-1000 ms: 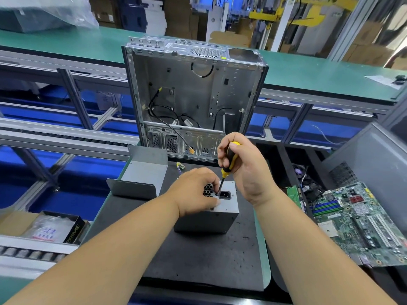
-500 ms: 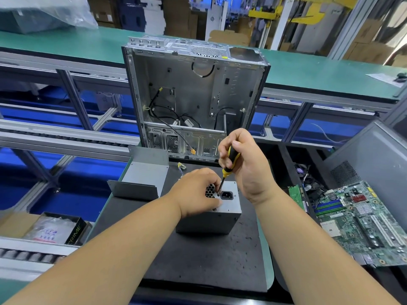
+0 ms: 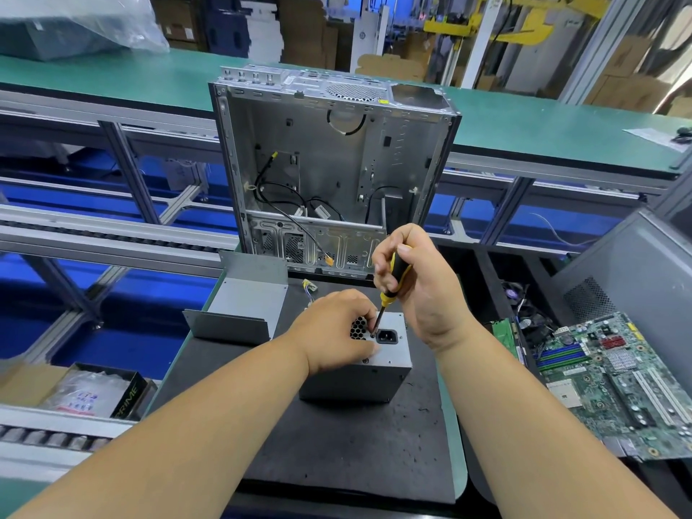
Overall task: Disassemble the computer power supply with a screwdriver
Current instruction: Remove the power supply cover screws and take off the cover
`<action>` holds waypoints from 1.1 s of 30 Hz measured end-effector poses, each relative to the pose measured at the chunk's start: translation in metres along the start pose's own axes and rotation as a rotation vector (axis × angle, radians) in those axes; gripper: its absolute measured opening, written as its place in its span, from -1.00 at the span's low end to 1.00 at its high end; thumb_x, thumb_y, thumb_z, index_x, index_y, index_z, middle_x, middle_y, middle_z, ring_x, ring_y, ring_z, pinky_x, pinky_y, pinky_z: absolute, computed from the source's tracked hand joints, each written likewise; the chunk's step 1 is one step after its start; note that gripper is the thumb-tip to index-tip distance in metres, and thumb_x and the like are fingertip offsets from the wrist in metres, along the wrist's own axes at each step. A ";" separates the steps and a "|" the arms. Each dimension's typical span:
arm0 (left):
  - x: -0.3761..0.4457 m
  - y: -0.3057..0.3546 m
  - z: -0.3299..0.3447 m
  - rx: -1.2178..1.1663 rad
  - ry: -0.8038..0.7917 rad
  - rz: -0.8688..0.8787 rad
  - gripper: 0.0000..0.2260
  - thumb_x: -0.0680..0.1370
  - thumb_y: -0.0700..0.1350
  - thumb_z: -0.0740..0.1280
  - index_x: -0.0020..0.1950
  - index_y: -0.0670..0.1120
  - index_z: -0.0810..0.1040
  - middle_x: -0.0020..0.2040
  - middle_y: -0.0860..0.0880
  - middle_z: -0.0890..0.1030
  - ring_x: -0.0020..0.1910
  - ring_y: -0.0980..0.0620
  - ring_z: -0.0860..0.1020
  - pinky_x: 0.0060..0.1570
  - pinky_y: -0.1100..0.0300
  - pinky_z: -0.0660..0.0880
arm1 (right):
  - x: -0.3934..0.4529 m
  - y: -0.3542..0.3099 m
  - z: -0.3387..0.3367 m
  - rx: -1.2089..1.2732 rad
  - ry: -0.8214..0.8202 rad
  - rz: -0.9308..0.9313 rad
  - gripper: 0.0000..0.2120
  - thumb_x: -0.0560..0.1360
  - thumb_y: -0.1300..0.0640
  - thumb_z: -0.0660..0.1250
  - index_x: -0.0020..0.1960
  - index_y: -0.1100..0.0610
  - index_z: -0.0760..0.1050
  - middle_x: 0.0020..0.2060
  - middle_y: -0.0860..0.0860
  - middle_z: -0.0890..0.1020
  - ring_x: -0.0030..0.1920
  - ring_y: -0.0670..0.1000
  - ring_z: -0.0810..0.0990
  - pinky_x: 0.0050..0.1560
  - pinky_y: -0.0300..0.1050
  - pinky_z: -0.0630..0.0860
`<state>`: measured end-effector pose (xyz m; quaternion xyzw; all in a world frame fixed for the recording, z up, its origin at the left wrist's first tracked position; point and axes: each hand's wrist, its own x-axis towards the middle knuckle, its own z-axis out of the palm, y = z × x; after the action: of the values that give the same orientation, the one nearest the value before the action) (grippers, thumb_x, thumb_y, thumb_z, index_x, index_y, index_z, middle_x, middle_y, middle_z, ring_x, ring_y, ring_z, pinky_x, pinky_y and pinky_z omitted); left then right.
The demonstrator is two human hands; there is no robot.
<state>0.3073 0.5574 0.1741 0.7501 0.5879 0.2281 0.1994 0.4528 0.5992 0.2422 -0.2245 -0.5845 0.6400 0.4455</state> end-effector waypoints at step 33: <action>0.002 -0.003 0.002 -0.051 -0.007 -0.022 -0.76 0.40 0.01 0.47 -0.23 0.20 0.40 -0.02 0.17 0.49 0.08 0.10 0.45 0.18 0.03 0.44 | 0.002 0.010 0.007 0.152 0.133 -0.066 -0.78 0.56 0.10 0.10 -0.24 0.11 0.34 -0.41 0.00 0.34 -0.42 -0.02 0.21 -0.38 -0.21 0.20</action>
<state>0.3065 0.5599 0.1708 0.7391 0.5892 0.2382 0.2231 0.4430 0.5978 0.2349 -0.2128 -0.5106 0.6510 0.5199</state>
